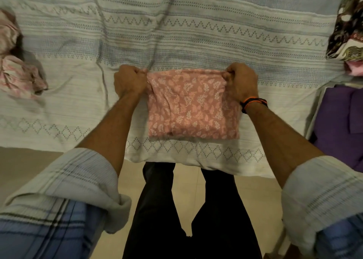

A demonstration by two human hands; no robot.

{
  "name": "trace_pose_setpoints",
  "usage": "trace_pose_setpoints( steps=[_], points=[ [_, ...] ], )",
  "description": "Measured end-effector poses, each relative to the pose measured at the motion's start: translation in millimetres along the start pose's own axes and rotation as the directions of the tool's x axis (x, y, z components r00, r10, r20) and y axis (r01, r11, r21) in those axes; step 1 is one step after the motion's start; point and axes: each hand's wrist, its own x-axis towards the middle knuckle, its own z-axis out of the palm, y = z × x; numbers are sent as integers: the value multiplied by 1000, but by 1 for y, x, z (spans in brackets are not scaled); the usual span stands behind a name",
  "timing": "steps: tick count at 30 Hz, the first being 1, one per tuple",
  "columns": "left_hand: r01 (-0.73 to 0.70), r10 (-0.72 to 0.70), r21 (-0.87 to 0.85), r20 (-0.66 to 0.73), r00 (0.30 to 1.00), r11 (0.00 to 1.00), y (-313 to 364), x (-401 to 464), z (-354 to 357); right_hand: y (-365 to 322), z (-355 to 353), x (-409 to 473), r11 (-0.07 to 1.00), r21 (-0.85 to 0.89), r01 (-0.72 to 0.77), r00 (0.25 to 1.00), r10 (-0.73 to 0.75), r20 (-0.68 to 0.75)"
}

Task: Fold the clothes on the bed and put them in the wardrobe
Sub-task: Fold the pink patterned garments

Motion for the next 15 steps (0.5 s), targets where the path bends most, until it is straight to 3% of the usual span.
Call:
trace_pose_setpoints(
  steps=[4, 6, 9, 11, 13, 15],
  points=[
    [-132, 132, -52, 10, 991, 990, -1, -2, 0, -6, 5, -6, 999, -44, 5, 1000, -7, -28],
    [-216, 214, -54, -56, 975, 975, 2, -12, 1, -15, 8, -17, 990, -137, 41, 993, -56, -107],
    [-281, 270, -39, -172, 947, 959, 1, -33, 2, -36, 13, -43, 987, -51, 155, 964, -163, -210],
    [-164, 151, -60, -176, 973, 985, -6, -48, 5, -42, 26, -63, 948, -134, 289, 940, -308, -146],
    [17, -20, -61, -57, 998, 998, -19, -59, 9, -37, 41, -80, 931, -158, 329, 937, -343, -70],
    [77, -70, -78, 94, 993, 994, -32, -65, 14, -28, 56, -96, 932, -177, 316, 946, -325, -21]
  ],
)
